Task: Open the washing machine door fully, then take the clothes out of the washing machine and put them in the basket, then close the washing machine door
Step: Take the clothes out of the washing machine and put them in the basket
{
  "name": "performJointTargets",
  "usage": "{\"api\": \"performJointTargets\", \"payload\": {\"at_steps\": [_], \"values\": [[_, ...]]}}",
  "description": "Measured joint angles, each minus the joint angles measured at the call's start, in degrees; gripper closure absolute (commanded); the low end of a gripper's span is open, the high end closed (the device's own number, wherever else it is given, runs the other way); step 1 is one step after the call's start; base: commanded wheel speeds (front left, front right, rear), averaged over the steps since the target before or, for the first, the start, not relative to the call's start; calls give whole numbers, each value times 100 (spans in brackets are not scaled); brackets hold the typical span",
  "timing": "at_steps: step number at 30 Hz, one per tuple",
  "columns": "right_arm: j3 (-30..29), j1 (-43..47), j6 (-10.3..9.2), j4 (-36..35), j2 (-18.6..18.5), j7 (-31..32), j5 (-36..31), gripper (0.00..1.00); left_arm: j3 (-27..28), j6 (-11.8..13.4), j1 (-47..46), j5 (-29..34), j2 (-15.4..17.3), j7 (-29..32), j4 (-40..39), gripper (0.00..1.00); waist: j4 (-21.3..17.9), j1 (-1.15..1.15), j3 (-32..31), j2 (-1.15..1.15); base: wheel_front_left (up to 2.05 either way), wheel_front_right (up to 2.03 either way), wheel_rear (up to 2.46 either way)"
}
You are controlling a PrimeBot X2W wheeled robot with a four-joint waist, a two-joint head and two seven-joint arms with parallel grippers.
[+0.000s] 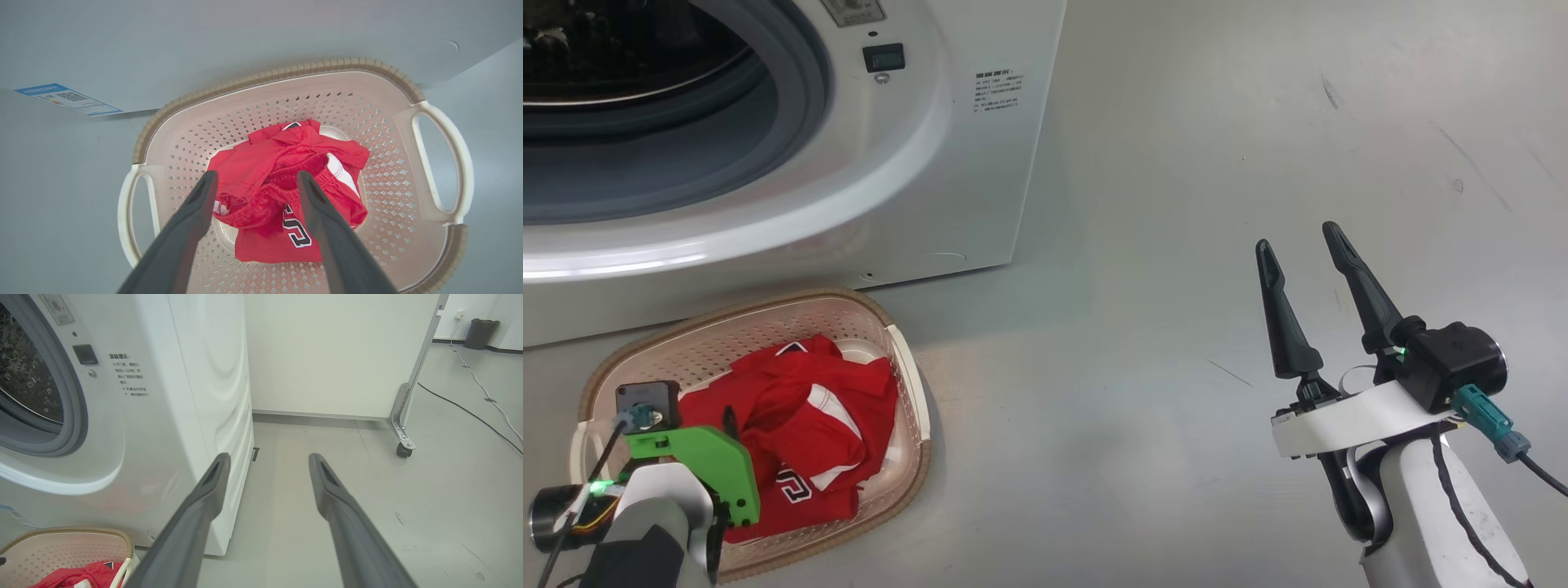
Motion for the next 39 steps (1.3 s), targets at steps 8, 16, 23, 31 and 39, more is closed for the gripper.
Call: {"api": "performJointTargets", "payload": {"at_steps": [8,16,23,31,39], "values": [[-30,0,0,56,0,0,19,0,-56,-115,-94,-1,-175,-569,-65,0,165,0,-268,0,0,0,0],[-130,17,-2,127,-2,0,54,0,-142,-294,-98,1,-260,-1180,-287,0,400,0,-619,0,0,0,0],[-225,117,-8,168,-2,0,54,0,-282,-466,-98,18,-348,-1296,-621,0,660,0,-937,0,0,0,0],[-246,272,-8,223,-2,0,53,0,-336,-523,-79,62,-385,-1304,-1065,0,914,0,-1262,0,0,0,0],[-287,435,-8,252,-2,0,53,0,-272,-567,228,42,-455,-1319,-1923,0,1118,0,-1623,0,0,0,0]]}}
